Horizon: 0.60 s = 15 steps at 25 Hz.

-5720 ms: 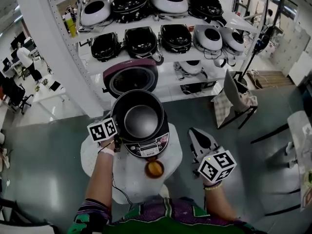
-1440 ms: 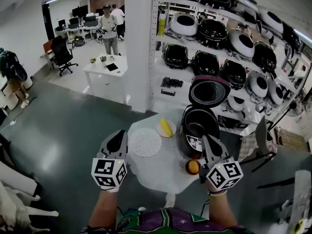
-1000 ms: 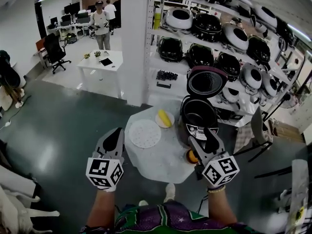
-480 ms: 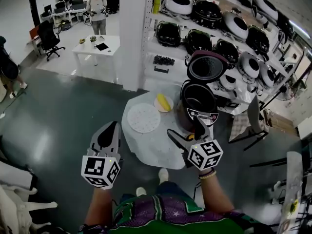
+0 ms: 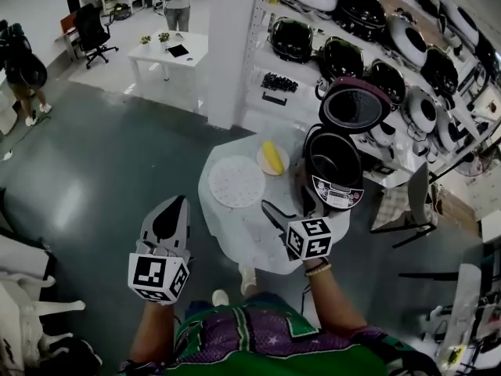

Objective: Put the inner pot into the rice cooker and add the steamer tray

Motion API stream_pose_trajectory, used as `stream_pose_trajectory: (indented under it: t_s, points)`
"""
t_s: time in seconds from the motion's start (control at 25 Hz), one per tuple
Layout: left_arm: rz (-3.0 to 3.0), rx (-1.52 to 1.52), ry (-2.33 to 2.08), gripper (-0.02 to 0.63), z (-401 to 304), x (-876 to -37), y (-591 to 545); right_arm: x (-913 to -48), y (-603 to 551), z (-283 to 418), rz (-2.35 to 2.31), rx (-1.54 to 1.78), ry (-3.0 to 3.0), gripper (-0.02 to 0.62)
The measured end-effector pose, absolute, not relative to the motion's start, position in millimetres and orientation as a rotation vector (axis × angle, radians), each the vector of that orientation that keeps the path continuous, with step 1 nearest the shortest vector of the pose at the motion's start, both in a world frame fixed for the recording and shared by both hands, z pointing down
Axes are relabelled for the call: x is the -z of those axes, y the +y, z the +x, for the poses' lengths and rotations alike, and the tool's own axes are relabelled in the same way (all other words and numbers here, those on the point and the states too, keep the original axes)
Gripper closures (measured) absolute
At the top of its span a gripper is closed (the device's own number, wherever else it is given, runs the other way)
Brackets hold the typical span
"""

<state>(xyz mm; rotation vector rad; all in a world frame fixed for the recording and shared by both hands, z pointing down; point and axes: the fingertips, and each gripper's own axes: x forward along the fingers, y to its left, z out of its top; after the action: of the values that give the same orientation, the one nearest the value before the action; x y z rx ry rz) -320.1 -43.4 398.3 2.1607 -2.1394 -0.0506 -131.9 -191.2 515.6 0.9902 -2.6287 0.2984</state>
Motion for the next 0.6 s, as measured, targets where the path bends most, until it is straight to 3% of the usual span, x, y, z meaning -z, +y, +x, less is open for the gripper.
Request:
stream_pose_trajectory:
  t_s: [0.6]
  points:
    - [2.012, -0.040, -2.199, 0.583, -326.8, -416.1, -96.8, -666.6, -279.8, -170.5, 0.812, -0.422, -2.437, 0.096]
